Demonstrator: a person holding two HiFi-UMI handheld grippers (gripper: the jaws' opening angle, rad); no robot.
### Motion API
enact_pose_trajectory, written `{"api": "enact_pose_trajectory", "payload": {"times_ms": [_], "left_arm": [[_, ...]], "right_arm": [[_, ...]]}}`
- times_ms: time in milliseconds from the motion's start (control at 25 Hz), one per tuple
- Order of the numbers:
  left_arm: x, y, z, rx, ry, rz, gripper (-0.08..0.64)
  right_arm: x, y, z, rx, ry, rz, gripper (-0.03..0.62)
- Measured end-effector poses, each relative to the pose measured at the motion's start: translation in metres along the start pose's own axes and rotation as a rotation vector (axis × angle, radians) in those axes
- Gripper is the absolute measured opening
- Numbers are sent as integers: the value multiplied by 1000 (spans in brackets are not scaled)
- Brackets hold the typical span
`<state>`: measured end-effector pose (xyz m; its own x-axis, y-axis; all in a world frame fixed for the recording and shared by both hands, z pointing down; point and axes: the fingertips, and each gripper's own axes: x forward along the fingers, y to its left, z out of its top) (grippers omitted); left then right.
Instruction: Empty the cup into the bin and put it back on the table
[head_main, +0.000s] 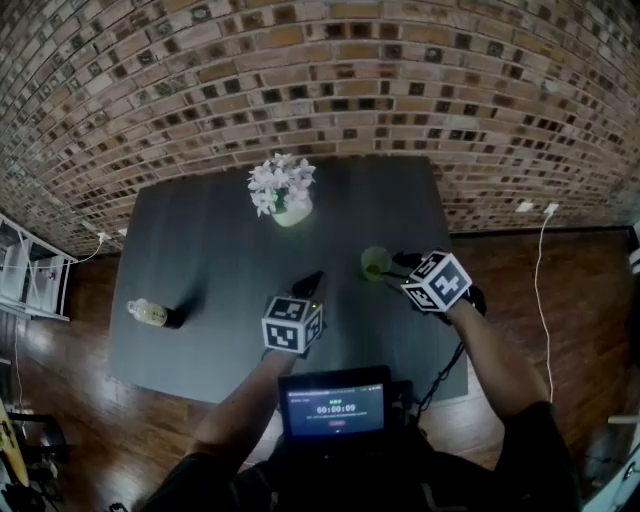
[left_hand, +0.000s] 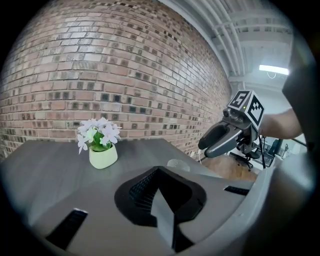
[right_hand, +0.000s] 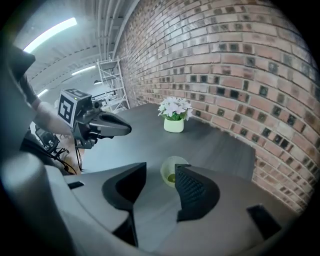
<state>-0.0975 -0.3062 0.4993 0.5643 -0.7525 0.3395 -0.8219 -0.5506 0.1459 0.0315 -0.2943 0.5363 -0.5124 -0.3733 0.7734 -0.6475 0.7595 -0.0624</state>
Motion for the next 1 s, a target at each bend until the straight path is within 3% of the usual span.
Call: {"api": "enact_pose_trajectory", "payload": {"times_ms": [80, 320, 400, 560, 680, 840, 880, 1000], "left_arm": [[5, 2, -5, -6, 18, 9, 2], [19, 9, -19, -14, 52, 21, 11], [24, 11, -25, -5, 65, 32, 21], [30, 5, -38, -14, 102, 6, 50], [32, 0, -49, -27, 113, -3, 50], [37, 2, -57, -7, 116, 20, 51], [37, 4, -59, 1, 123, 32, 51], [40, 10, -64, 1, 143, 47, 74]], "right_arm": [[8, 0, -3, 1, 27, 12, 246], [27, -9, -13, -18, 53, 0, 274], [36, -14, -20, -16, 80, 7, 332], [50, -18, -27, -62, 105, 34, 333], [64, -22, -38, -91, 143, 42, 373], [75, -30, -45, -76, 141, 55, 378], [78, -29, -46, -75, 145, 62, 421], [87, -28, -50, -89, 169, 77, 425]]}}
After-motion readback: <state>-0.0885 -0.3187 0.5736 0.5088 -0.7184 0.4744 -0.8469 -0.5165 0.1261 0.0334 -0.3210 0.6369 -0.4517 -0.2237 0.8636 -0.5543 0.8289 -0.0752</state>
